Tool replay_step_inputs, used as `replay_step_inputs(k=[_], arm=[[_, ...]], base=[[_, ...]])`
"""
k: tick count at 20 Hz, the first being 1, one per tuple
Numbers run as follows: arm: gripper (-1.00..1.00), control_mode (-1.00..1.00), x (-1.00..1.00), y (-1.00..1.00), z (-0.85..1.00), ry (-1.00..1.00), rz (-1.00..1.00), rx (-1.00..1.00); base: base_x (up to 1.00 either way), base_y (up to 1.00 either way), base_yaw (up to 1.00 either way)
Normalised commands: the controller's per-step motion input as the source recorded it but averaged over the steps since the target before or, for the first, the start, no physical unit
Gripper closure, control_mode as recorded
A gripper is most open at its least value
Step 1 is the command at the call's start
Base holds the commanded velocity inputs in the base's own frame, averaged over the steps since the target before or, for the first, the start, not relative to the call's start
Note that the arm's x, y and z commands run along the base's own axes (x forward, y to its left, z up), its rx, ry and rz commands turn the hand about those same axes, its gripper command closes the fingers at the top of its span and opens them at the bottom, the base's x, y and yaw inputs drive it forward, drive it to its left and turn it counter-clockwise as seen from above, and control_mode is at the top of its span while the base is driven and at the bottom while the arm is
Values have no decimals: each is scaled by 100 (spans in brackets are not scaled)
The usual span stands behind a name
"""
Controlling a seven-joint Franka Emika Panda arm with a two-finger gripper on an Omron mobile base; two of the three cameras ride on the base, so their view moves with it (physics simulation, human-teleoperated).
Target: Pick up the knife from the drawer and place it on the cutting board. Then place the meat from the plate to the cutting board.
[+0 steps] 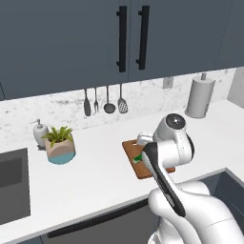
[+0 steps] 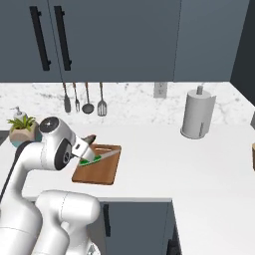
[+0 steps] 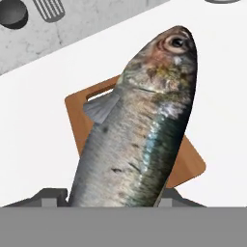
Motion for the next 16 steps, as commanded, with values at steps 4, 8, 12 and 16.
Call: replay_step_inputs(k=[4,8,12,16], arm=[[100,-100,11,-18,-26,1,0,0],[100,-100,6,-54,-28,5,0,0],[100,-100,19,-34,-35,8,0,0],[100,-100,22,-5,-46,4,0,0]], base=[[0,0,0],[0,0,0],[0,0,0],[0,0,0]])
